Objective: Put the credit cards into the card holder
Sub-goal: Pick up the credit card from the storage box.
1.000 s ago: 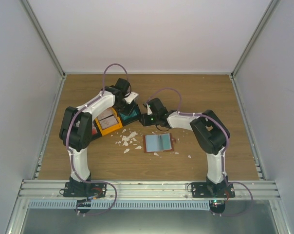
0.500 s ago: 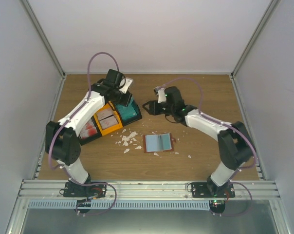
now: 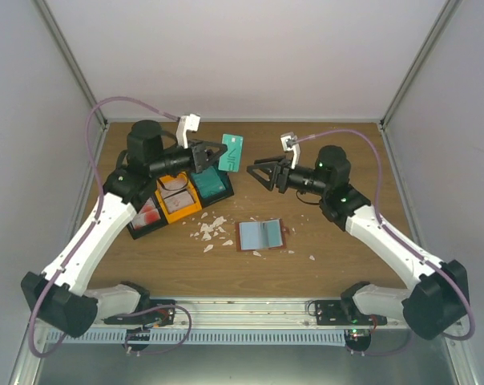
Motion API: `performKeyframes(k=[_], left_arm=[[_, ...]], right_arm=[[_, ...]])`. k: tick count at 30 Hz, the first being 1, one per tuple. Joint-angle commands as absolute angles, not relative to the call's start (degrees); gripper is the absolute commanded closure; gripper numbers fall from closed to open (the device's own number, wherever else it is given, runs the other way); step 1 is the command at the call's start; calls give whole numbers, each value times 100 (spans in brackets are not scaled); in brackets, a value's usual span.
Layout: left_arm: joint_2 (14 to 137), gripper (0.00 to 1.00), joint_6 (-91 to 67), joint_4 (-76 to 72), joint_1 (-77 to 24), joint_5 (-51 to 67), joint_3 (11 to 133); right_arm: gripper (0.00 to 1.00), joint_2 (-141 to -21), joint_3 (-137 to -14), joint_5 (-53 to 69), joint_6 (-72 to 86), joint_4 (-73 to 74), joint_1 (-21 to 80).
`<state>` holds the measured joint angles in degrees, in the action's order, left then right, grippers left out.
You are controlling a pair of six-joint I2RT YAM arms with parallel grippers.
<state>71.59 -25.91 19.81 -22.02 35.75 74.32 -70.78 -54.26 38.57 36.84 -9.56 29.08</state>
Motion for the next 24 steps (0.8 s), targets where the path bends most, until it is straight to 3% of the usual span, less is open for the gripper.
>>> performKeyframes(k=[1,5,8,12,15,19,24], left_arm=[[6725,100,-4882,-164,-2262,4648,6675],[6679,100,-6125,-781,-2376,4890,6388],[6680,100,-6633,-1038,-2484,4883,6246],[6749,100,-6854,-1021,-2580,4878,6187],[6689,99,-6858,-1012,-2643,4781,6115],[6624,84,-6545,-722,-2775,4644,6186],[6403,84,-6160,-457,-2854,4572,6021]], right_arm=[[37,-6794,-5271,4731,4588,-1673,2905],[40,-6805,-5128,5503,5829,-2624,2933],[44,-6815,-5196,5480,6026,-2547,3019],[60,-6883,-5223,5343,6166,-2301,3032],[81,-6799,-5000,5295,6506,-2647,3038],[99,-6582,-4760,5114,6801,-2960,3032],[100,-6470,-4658,5024,6919,-2924,3032]])
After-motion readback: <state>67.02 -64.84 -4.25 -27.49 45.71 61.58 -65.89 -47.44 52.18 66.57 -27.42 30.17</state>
